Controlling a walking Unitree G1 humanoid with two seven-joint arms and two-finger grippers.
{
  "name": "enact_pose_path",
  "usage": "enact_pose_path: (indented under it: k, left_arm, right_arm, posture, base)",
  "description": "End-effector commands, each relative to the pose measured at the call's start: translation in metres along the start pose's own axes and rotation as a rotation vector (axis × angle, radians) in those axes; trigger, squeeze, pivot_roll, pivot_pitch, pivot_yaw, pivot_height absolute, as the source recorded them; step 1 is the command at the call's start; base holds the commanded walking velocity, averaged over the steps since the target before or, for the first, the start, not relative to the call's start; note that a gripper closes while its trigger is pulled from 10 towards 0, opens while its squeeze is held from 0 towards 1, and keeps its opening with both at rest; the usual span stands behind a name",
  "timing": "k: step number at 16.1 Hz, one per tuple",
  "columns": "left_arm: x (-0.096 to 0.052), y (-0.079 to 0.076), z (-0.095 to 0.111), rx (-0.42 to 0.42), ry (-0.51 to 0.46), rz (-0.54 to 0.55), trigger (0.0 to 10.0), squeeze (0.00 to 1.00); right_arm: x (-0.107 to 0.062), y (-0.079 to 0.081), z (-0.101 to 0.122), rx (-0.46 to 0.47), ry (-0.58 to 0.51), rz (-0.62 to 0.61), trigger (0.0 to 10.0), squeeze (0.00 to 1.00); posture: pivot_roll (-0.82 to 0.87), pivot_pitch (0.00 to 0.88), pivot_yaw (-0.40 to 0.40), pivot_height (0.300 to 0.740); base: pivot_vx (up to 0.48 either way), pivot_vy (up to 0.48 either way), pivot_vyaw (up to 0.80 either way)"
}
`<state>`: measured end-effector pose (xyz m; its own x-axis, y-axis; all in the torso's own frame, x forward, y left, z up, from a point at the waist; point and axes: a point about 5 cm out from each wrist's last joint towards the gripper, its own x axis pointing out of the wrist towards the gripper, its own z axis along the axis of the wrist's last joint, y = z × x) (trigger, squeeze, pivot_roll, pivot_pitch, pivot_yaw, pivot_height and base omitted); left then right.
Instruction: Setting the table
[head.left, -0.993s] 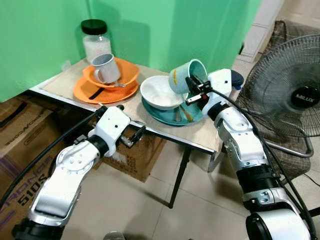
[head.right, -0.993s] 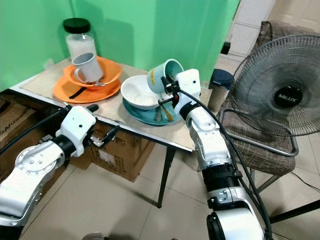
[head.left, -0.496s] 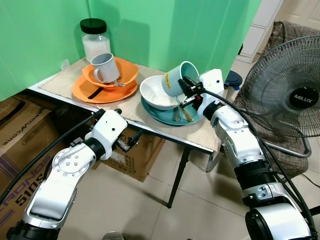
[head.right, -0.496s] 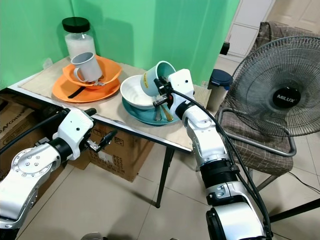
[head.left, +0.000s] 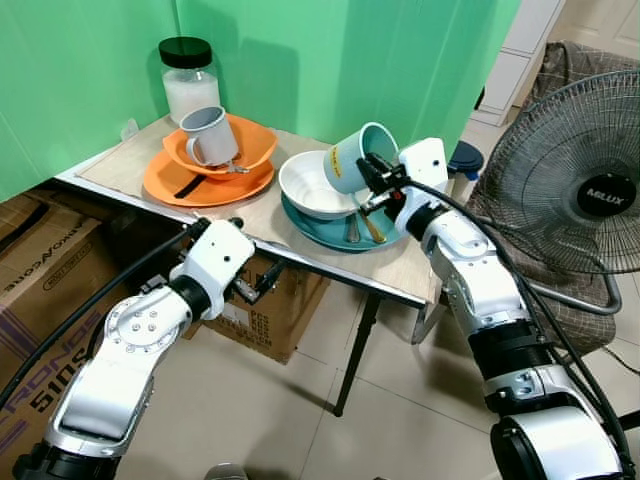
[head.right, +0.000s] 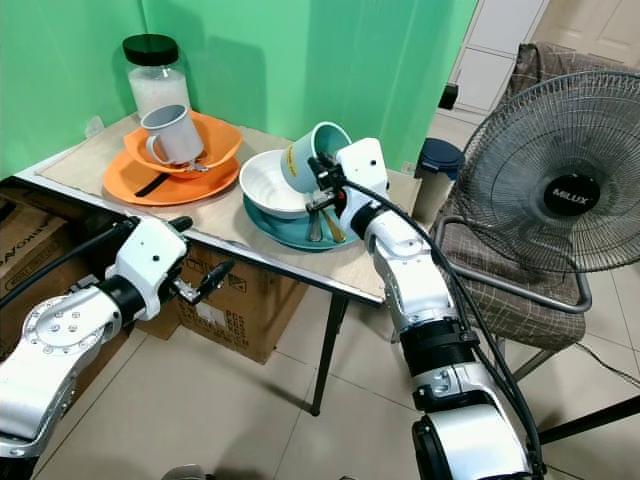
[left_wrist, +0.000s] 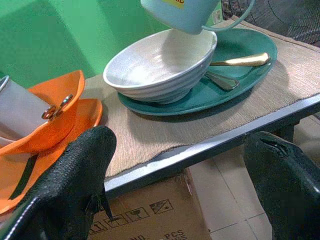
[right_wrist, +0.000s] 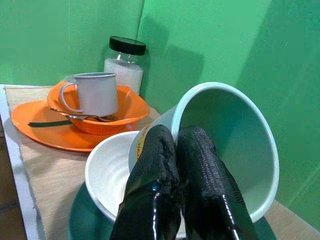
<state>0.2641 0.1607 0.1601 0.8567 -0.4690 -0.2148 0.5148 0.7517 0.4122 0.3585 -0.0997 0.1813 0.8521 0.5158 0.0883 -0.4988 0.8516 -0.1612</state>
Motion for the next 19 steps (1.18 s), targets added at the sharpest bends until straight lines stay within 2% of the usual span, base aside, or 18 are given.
enact_pose_path:
  k: [1,3,4,5,6,12,13,16,17,19]
  left_arm:
    - [-0.001,-0.001,0.005,0.015,-0.013,-0.007,10.0,0.00]
    - [-0.001,-0.001,0.005,0.015,-0.013,-0.007,10.0,0.00]
    - [-0.002,-0.001,0.004,0.020,-0.007,-0.018,10.0,0.00]
    - [0.004,0.005,0.013,0.015,-0.043,0.036,10.0,0.00]
    - [0.007,0.007,0.017,0.011,-0.061,0.061,10.0,0.00]
    - [0.008,0.010,0.017,0.011,-0.063,0.081,10.0,0.00]
    - [0.008,0.010,0.018,0.008,-0.065,0.093,10.0,0.00]
    - [0.012,0.016,0.020,-0.048,-0.074,0.166,10.0,0.00]
    - [0.013,0.015,0.021,-0.057,-0.082,0.173,10.0,0.00]
    - [0.017,0.011,0.026,-0.112,-0.104,0.180,10.0,0.00]
  right_arm:
    - [0.001,-0.004,0.005,-0.022,-0.015,-0.007,0.0,0.00]
    - [0.001,-0.004,0.005,-0.022,-0.015,-0.007,0.0,0.00]
    - [0.007,0.000,0.005,-0.049,-0.006,0.023,0.0,0.00]
    - [0.029,0.011,0.009,0.020,-0.029,0.018,0.0,0.00]
    - [0.037,0.016,0.011,0.062,-0.039,0.007,0.0,0.00]
    - [0.040,0.011,0.015,0.074,-0.077,-0.022,0.0,0.00]
    - [0.039,0.007,0.015,0.074,-0.088,-0.039,0.0,0.00]
    - [0.018,-0.017,0.018,0.123,-0.142,-0.140,0.0,0.00]
    - [0.013,-0.019,0.019,0.123,-0.155,-0.145,0.0,0.00]
    - [-0.008,-0.024,0.026,0.127,-0.214,-0.169,0.0,0.00]
  posture:
    - [0.16,0.000,-0.101,0.740]
    - [0.16,0.000,-0.101,0.740]
    - [0.16,0.000,-0.101,0.740]
    - [0.14,0.000,-0.078,0.740]
    - [0.15,0.000,-0.080,0.740]
    - [0.15,0.000,-0.083,0.740]
    - [0.15,0.000,-0.085,0.740]
    - [0.15,0.000,-0.090,0.740]
    - [0.14,0.000,-0.093,0.740]
    - [0.13,0.000,-0.091,0.740]
  base:
    - [0.000,0.000,0.00]
    - [0.000,0.000,0.00]
    - [0.000,0.000,0.00]
    - [0.000,0.000,0.00]
    - [0.000,0.000,0.00]
    - [0.000,0.000,0.00]
    - [0.000,0.000,0.00]
    - [0.000,0.000,0.00]
    - [0.000,0.000,0.00]
    - [0.000,0.000,0.00]
